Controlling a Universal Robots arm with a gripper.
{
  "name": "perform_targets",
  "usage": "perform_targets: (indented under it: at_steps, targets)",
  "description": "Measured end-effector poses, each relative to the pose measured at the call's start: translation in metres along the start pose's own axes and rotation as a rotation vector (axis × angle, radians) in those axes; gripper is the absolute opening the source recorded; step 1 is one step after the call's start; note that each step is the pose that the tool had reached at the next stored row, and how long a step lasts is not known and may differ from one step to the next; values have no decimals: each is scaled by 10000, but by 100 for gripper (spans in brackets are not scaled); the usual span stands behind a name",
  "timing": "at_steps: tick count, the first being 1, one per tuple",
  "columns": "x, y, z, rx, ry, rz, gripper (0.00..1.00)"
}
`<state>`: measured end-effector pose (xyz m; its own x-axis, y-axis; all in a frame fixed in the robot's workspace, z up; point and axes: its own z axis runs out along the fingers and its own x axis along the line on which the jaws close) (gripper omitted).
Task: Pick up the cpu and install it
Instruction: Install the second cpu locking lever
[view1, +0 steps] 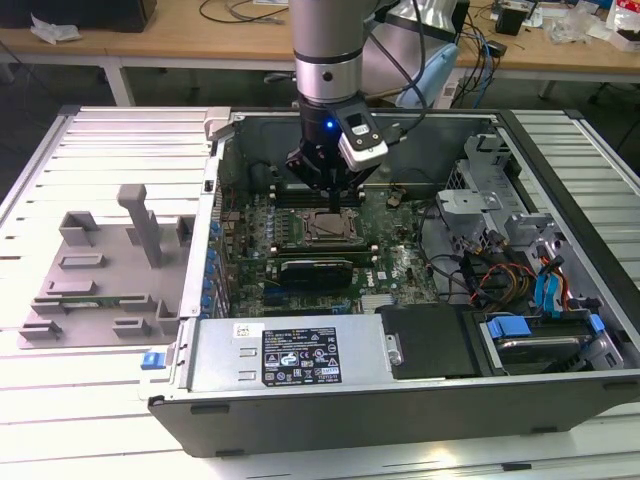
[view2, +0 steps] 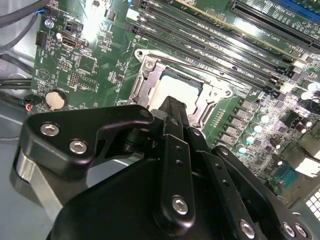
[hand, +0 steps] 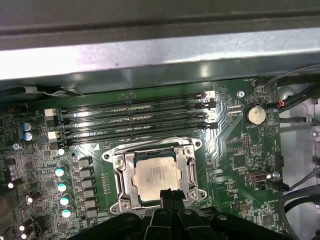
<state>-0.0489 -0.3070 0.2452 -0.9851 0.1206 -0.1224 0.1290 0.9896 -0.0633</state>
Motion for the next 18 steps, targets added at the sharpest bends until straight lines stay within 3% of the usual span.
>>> perform_targets:
  at_steps: [5,8,12,16,18]
  targets:
    - [-3,-2,-24,1,0,-1,11]
    - [-10,-58,-20,1,0,0,11]
    - [-23,-168,-10,2,0,-1,11]
    - [-46,-360,10,-1,-2,-11,11]
    - [-46,-370,16,-38,-20,-314,11]
